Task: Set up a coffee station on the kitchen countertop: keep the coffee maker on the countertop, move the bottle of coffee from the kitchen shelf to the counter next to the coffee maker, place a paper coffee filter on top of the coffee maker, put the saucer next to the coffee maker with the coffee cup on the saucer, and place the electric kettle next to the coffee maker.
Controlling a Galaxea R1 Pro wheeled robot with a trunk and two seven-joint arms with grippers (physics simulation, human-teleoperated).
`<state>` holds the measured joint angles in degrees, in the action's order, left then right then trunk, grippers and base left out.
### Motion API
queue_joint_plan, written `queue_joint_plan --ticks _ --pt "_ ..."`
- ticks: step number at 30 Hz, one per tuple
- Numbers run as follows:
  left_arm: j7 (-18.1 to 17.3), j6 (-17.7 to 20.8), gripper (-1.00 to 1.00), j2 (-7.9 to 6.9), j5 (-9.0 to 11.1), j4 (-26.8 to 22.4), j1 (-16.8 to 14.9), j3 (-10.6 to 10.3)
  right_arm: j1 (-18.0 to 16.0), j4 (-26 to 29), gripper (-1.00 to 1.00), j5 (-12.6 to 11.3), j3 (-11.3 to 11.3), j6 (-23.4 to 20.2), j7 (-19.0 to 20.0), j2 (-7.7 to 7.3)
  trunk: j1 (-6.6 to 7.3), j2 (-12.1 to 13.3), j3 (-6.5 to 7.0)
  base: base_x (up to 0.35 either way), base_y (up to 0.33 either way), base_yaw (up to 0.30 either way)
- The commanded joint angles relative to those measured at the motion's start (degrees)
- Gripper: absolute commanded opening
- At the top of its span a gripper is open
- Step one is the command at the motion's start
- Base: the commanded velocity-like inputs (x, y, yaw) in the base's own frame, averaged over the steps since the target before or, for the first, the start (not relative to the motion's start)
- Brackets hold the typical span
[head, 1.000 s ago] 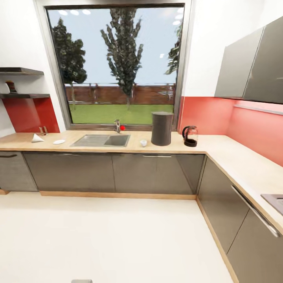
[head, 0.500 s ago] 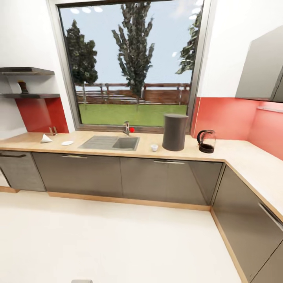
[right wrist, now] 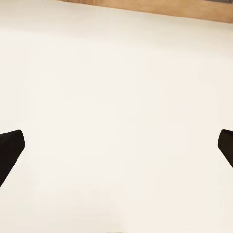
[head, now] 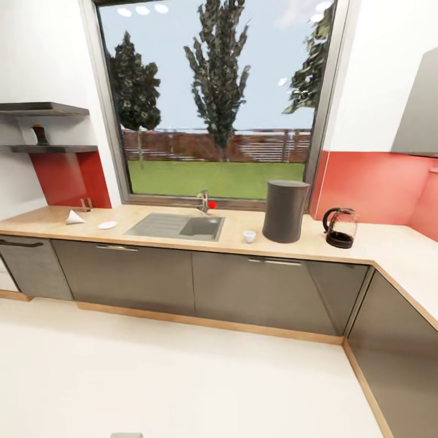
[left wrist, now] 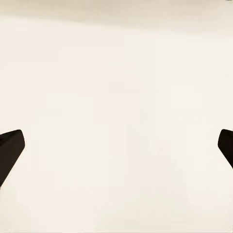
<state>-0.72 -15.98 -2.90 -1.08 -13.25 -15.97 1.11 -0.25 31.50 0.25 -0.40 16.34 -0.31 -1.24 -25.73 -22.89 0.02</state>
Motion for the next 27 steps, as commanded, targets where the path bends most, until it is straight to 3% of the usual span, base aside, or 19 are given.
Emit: queue_joint_plan --ticks 1,17,27 --pt "-0.1 -0.2 1.00 0.00 -0.1 0.1 0.0 0.1 0.0 0.0 1.00 0.1 0.0 0.2 0.0 0.01 -0.05 0.0 -0.02 0.338 0.000 0.001" --pt "-0.1 -0.2 1.00 0.00 -0.1 0.1 0.0 0.1 0.0 -0.1 1.00 0.1 0.0 0.2 0.0 0.01 -0.05 0.0 -0.02 0.338 0.000 0.006" --pt "-0.1 -0.2 1.00 0.00 -0.1 0.1 0.0 0.1 0.0 -0.1 1.00 0.1 0.0 0.2 0.0 0.01 -0.05 0.0 -0.02 0.338 0.083 0.211"
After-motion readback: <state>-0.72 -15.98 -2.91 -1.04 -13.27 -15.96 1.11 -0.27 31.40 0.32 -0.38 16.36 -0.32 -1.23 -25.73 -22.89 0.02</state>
